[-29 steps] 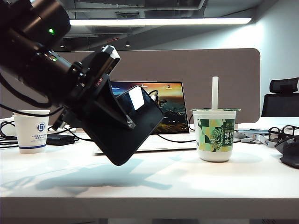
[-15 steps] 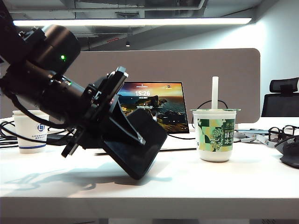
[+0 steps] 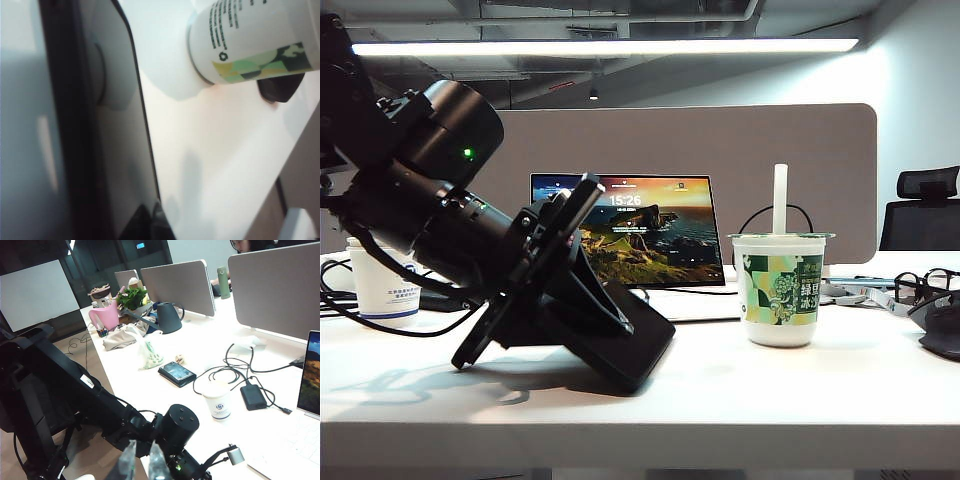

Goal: Pick up the black phone, pick up the charger plug, insert the charger plug into the phone's charging port, and finally place the connected phone back on the desk.

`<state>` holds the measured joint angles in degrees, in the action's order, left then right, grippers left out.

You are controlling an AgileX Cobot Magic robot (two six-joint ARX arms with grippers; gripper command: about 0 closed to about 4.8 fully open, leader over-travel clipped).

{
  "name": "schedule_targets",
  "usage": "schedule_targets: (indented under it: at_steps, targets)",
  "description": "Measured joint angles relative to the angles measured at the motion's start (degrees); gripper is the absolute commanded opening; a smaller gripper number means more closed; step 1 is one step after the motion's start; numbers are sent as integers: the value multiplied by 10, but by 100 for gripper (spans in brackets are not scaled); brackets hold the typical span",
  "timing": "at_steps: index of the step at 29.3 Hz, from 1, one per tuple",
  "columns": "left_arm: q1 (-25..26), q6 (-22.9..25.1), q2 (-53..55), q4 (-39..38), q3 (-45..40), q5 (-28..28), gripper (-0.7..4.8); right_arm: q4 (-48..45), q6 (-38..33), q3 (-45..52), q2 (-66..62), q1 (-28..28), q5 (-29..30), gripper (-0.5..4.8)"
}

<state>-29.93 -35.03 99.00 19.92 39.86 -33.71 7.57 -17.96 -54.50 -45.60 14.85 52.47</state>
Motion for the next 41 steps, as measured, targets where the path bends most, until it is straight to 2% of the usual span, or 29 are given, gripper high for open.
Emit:
schedule_targets:
  at_steps: [3, 6, 7, 10, 11, 13, 14, 19, 24, 26, 28, 29, 30, 31, 33, 35, 39, 41]
  targets:
    - [0, 0, 0, 0, 0, 15, 102, 0, 0, 0, 0, 0, 0, 44]
    - [0, 0, 0, 0, 0, 28, 298, 0, 0, 0, 0, 0, 0, 44]
    - [1, 1, 0, 6, 0, 23, 315, 1, 0, 0, 0, 0, 0, 44]
    - [1, 5, -2, 11, 1, 24, 318, 0, 0, 0, 0, 0, 0, 44]
    - [1, 6, -1, 10, 1, 25, 397, 1, 0, 0, 0, 0, 0, 44]
    - [2, 21, -2, 15, 1, 22, 479, 1, 0, 0, 0, 0, 0, 44]
    - [1, 39, -7, 22, 3, 28, 479, 0, 0, 0, 0, 0, 0, 44]
    - [2, 53, -19, 8, 2, 92, 479, 0, 0, 0, 0, 0, 0, 44]
    - [2, 116, -66, -16, 1, 172, 479, 0, 0, 0, 0, 0, -2, 44]
    - [2, 136, -88, -29, 1, 202, 452, 0, 0, 0, 0, 0, -13, 44]
    - [2, 151, -111, -33, 1, 223, 335, 0, 0, 0, 0, 0, -16, 44]
    - [2, 154, -118, -36, 1, 229, 208, 0, 0, 0, 0, 0, -20, 43]
    - [2, 166, -139, -43, 0, 235, 142, 0, 0, 0, 0, 0, -31, 43]
    - [2, 174, -148, -43, 0, 235, 24, 0, 0, 0, 0, 0, -37, 43]
    - [2, 204, -180, -43, 0, 235, 17, 1, 0, 0, 0, 0, -70, 33]
    - [2, 239, -215, -43, 0, 235, 17, 4, 0, 0, 0, 0, -94, -3]
    - [2, 272, -277, -44, 0, 235, 15, 5, 9, 0, 0, 0, -117, -2]
    - [2, 286, -302, -48, 0, 235, -8, 10, 34, 0, 0, 0, -129, -2]
